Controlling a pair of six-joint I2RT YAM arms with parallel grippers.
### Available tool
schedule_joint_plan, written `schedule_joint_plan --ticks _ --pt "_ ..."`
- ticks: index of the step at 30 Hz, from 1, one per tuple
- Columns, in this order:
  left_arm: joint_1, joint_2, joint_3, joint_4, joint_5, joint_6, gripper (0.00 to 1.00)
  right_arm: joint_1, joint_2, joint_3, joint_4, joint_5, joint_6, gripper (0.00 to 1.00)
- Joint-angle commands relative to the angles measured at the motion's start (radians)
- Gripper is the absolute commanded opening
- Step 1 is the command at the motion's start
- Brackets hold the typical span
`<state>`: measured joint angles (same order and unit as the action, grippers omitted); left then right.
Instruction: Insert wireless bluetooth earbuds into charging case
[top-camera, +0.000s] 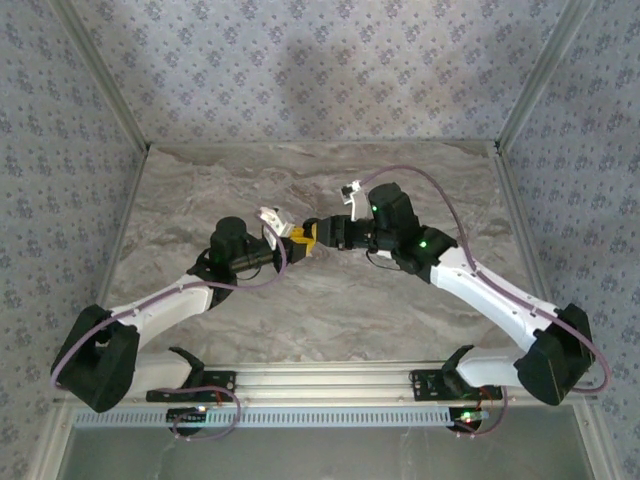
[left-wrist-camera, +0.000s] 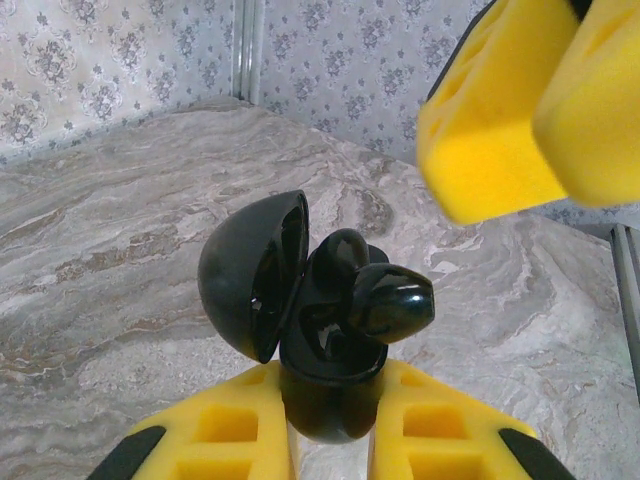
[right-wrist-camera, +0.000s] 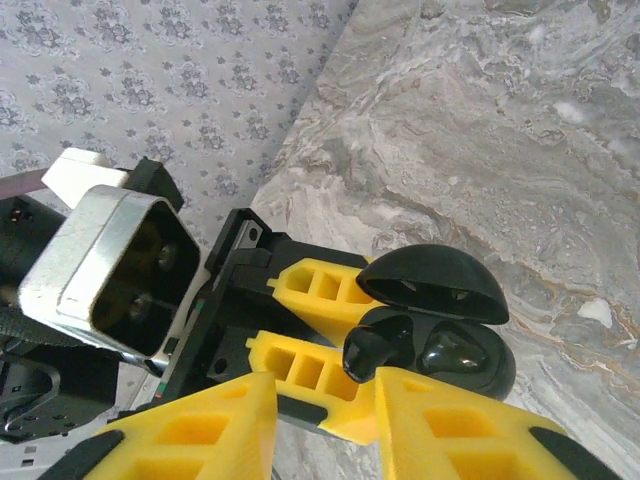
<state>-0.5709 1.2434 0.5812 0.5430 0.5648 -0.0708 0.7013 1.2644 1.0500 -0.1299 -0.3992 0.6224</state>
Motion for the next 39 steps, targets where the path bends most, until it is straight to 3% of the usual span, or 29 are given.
schedule_joint_plan --ticks 1,9,23,30,39 --pt "-0.005 -0.024 0.032 0.022 0.027 0.016 0.14 -0.003 -0.005 0.017 -0.022 0.004 -0.015 0.29" --pt "-0.005 -0.024 0.035 0.023 0.030 0.014 0.14 0.005 0.046 0.040 -0.005 -0.022 -0.018 0.20" --pt "-0.005 -0.023 0.037 0.025 0.032 0.011 0.14 0.007 0.094 0.060 0.027 -0.040 -0.018 0.18" --pt "-0.005 -0.022 0.037 0.024 0.039 0.017 0.14 0.007 0.107 0.080 0.023 -0.041 -0.032 0.22" --pt "-0.005 -0.024 0.067 -0.067 0.136 0.098 0.13 -0.043 -0.053 0.007 0.011 -0.010 -0.113 0.36"
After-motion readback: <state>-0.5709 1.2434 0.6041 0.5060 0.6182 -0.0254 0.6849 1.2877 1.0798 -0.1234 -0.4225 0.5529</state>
